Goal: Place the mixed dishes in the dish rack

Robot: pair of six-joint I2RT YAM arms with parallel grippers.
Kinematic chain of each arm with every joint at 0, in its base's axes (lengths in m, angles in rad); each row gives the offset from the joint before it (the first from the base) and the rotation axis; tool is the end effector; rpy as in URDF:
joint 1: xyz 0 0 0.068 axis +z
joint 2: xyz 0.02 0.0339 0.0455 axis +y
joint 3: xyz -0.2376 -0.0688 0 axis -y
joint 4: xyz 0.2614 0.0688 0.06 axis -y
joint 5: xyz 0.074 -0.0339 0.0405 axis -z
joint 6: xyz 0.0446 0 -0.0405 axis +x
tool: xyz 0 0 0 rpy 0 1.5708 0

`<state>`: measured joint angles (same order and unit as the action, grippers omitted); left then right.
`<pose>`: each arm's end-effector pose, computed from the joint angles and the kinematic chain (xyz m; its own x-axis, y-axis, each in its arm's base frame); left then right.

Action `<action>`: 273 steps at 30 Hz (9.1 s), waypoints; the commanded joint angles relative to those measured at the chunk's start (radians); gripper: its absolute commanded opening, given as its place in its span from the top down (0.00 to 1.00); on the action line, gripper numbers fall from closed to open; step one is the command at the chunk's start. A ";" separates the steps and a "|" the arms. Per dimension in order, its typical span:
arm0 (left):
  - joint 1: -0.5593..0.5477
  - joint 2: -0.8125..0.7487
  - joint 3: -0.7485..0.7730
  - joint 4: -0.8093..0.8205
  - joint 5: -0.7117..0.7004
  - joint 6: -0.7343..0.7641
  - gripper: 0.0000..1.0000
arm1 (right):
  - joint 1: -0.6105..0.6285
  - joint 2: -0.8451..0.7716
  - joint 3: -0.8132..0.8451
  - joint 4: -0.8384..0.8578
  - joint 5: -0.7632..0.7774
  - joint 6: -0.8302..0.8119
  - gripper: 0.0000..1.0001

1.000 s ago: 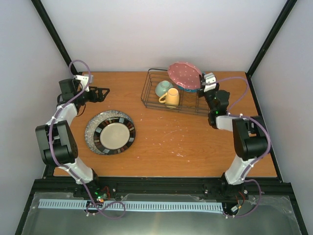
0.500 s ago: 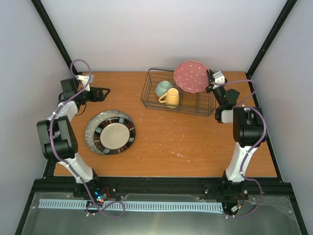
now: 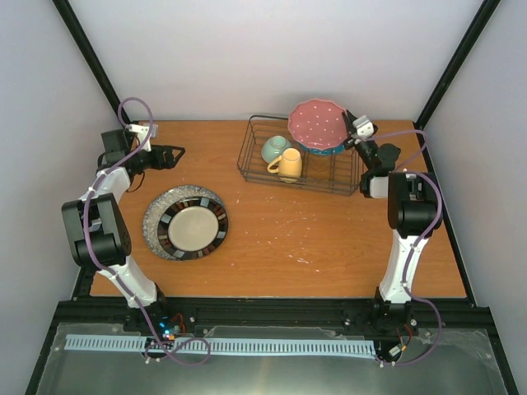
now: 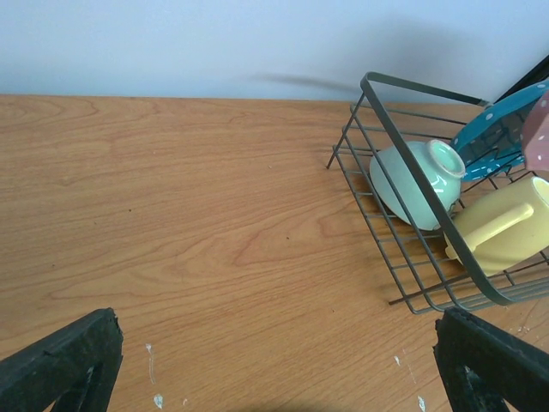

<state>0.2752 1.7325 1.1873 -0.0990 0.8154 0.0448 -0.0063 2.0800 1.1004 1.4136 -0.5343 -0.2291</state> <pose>0.3904 0.0765 0.2009 -0.5606 -0.1264 -0.8184 0.3994 0.8244 -0.4010 0.4334 0.0200 0.1846 0.5132 -0.1987 -0.8350 -0.3492 0.8404 -0.4146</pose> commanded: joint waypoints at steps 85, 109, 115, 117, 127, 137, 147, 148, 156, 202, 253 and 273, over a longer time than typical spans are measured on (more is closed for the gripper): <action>0.059 0.038 0.070 -0.085 -0.023 -0.071 0.00 | 0.046 -0.232 -0.396 0.265 -0.059 -0.260 0.34; 0.082 -0.034 -0.001 -0.476 -0.264 0.314 0.14 | 0.712 -0.567 -0.061 -1.417 0.229 0.415 0.42; 0.082 -0.068 -0.013 -0.563 -0.219 0.452 0.18 | 0.714 -0.556 -0.026 -1.647 0.101 0.434 0.46; 0.082 -0.079 -0.022 -0.582 -0.206 0.478 0.18 | 0.713 -0.547 -0.025 -1.666 0.081 0.435 0.45; 0.082 -0.195 -0.158 -0.568 -0.179 0.541 0.21 | 0.718 -0.323 0.080 -1.723 -0.114 0.448 0.46; 0.082 -0.338 -0.186 -0.472 -0.209 0.416 0.15 | 0.762 -0.073 0.248 -1.727 -0.193 0.588 0.48; 0.078 -0.292 -0.203 -0.441 -0.264 0.377 0.16 | 0.797 0.085 0.427 -1.760 -0.216 0.667 0.49; 0.077 -0.287 -0.201 -0.443 -0.265 0.377 0.16 | 0.801 0.101 0.445 -1.772 -0.218 0.666 0.50; 0.073 -0.293 -0.227 -0.414 -0.272 0.368 0.16 | 0.823 0.187 0.589 -1.902 -0.185 0.615 0.53; 0.096 -0.142 -0.227 -0.018 0.101 -0.084 0.01 | 0.652 0.026 0.593 -1.912 -0.259 0.611 0.97; 0.041 0.165 -0.081 -0.527 0.086 0.586 0.34 | 0.618 0.083 0.668 -1.989 -0.243 0.522 0.97; -0.062 0.196 -0.078 -0.596 0.201 0.645 1.00 | 0.618 0.098 0.699 -1.997 -0.217 0.516 0.97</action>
<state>0.2489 1.9362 1.1057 -0.7441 1.1156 0.5949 0.5941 2.1822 1.7477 -0.6373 -0.7029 0.2783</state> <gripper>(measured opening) 0.045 0.034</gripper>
